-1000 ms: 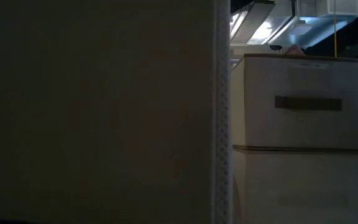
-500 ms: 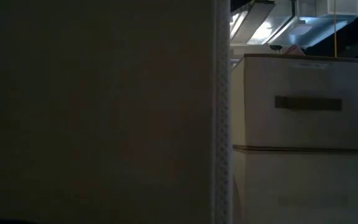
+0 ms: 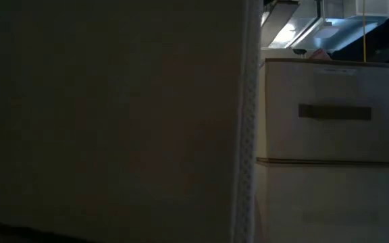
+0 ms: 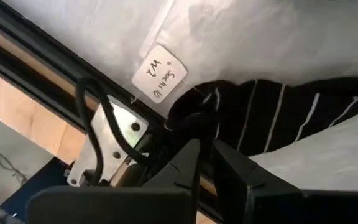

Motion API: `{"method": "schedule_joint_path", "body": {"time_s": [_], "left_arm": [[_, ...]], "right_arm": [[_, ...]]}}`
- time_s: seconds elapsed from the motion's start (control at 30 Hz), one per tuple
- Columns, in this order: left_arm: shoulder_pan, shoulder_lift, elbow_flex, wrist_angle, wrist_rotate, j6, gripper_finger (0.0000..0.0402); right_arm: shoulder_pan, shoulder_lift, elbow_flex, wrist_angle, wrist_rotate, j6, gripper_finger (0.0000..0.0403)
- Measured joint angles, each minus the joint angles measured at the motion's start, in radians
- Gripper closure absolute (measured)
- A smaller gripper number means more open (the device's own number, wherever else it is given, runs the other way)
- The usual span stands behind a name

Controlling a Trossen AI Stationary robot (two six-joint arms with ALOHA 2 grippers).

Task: Sort clothes
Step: Put the black striped sock into the left laundry organizer

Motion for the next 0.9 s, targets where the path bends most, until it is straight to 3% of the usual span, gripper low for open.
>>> {"method": "schedule_joint_path", "body": {"time_s": [0.23,0.9], "left_arm": [[0.0,0.012,-0.007,0.219,0.084,0.073,0.037],[0.015,0.032,-0.031,0.194,0.099,0.055,0.037]], "right_arm": [[0.0,0.0,0.0,-0.001,-0.001,0.0,0.0205],[0.0,0.0,0.001,-0.005,-0.001,0.004,0.0205]]}}
